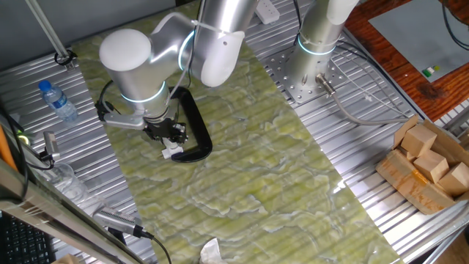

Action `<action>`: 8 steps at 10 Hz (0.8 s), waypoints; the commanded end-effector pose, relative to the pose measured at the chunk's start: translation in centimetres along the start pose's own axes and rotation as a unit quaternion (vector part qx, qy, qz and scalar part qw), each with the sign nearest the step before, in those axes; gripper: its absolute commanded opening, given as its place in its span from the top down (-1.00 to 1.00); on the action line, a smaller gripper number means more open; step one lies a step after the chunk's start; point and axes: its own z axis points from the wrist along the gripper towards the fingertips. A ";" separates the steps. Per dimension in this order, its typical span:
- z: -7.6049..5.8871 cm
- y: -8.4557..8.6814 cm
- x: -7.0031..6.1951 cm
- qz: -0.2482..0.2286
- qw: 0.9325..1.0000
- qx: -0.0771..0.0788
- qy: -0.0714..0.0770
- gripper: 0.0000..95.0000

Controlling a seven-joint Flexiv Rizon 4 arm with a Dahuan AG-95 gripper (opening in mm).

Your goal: Take out the light bulb by rotating it

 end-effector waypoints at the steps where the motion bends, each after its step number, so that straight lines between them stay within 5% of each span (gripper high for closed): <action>1: 0.0 0.1 0.0 -0.031 1.000 0.002 0.001 1.00; 3: 0.0 0.1 0.0 -0.026 1.000 0.004 0.000 0.20; 4: 0.0 0.1 0.0 -0.021 1.000 0.005 -0.001 0.20; 5: 0.0 0.1 0.0 -0.016 1.000 0.005 -0.002 -0.20; 8: 0.0 0.1 0.0 -0.001 1.000 0.004 -0.004 -0.20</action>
